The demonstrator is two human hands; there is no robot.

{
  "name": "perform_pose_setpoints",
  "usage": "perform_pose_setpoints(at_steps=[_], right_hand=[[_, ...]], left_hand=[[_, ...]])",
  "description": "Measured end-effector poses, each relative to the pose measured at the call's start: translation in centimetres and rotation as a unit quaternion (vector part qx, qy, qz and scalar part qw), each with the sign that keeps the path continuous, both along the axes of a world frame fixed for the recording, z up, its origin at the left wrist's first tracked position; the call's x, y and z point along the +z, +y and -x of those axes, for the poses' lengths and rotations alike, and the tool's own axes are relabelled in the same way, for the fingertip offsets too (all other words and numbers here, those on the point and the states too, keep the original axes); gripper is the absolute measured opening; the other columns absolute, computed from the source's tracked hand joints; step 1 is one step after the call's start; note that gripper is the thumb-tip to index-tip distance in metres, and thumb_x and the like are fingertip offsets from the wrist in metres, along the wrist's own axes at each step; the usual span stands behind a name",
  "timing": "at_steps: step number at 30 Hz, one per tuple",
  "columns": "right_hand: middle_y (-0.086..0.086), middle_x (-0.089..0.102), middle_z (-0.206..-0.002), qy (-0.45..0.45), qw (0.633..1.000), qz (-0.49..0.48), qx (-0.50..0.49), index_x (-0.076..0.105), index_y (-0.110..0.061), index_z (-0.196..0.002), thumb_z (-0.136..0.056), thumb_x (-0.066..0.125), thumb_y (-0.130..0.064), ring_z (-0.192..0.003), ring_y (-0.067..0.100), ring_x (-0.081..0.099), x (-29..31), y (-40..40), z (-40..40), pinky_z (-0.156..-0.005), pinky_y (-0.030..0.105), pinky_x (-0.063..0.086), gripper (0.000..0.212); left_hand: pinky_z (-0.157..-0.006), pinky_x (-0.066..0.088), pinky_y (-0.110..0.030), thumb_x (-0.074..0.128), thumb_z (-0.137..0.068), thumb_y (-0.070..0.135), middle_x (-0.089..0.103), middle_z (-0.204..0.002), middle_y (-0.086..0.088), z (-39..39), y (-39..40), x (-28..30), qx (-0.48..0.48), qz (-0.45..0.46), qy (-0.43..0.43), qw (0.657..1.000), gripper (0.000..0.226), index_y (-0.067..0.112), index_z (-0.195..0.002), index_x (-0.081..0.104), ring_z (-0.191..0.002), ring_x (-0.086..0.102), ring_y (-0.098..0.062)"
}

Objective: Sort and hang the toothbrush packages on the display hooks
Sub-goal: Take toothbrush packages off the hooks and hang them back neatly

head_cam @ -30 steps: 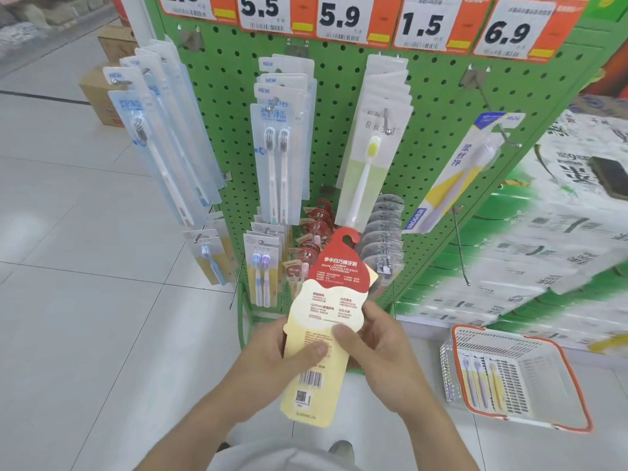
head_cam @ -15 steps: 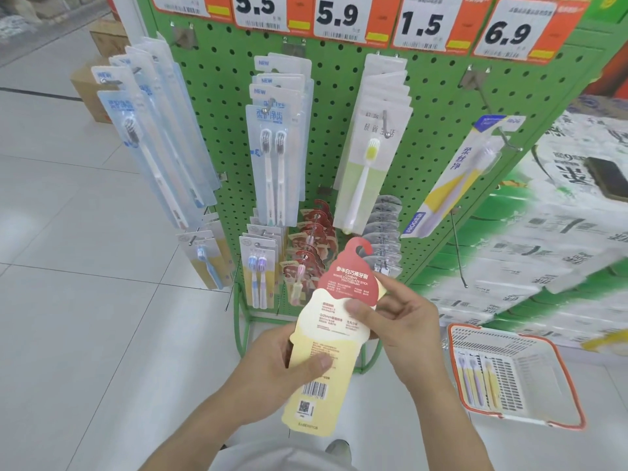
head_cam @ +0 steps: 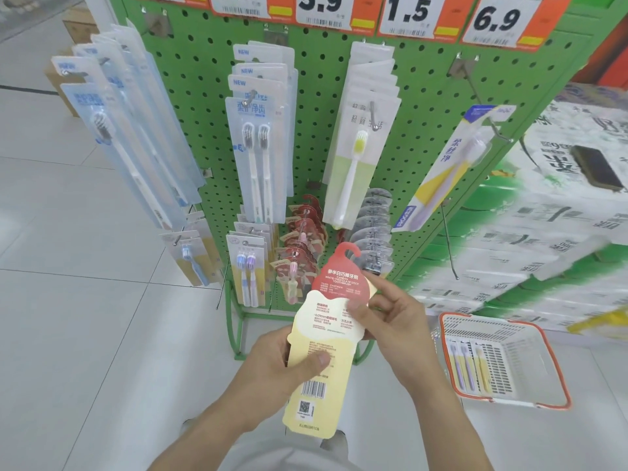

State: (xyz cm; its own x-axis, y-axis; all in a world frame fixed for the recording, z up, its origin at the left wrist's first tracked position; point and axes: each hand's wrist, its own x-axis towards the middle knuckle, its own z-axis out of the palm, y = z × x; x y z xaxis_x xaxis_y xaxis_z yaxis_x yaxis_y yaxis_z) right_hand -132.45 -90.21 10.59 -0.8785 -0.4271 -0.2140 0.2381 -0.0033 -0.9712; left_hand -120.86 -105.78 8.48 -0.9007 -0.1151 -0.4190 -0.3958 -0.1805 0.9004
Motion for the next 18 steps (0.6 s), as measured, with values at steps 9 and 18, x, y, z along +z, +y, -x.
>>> perform_pose_setpoints(at_steps=[9,18], right_hand=[[0.014,0.077,-0.106,-0.006,0.996,-0.028,0.087,0.041,-0.031,-0.147,-0.075,0.082,0.007,-0.099,0.039,0.072,-1.5,-0.3,-0.4,-0.079,0.041,0.062,0.091],[0.018,0.075,-0.110,-0.079,0.990,0.015,0.113,0.055,-0.013,-0.136,-0.078,0.075,-0.003,-0.096,0.035,0.074,-1.7,-0.4,-1.2,-0.075,0.038,0.060,0.061]], left_hand=[[-0.066,0.054,-0.019,0.063,-0.098,0.016,0.079,-0.097,0.003,-0.2,-0.2,0.1,0.035,0.026,-0.023,0.999,0.014,0.020,-0.110,0.068,-0.087,0.075,-0.014],[-0.081,0.056,-0.056,0.058,-0.100,0.025,0.078,-0.097,-0.006,-0.5,-0.3,0.4,0.077,0.013,-0.044,0.996,0.017,0.021,-0.113,0.068,-0.089,0.075,-0.031]])
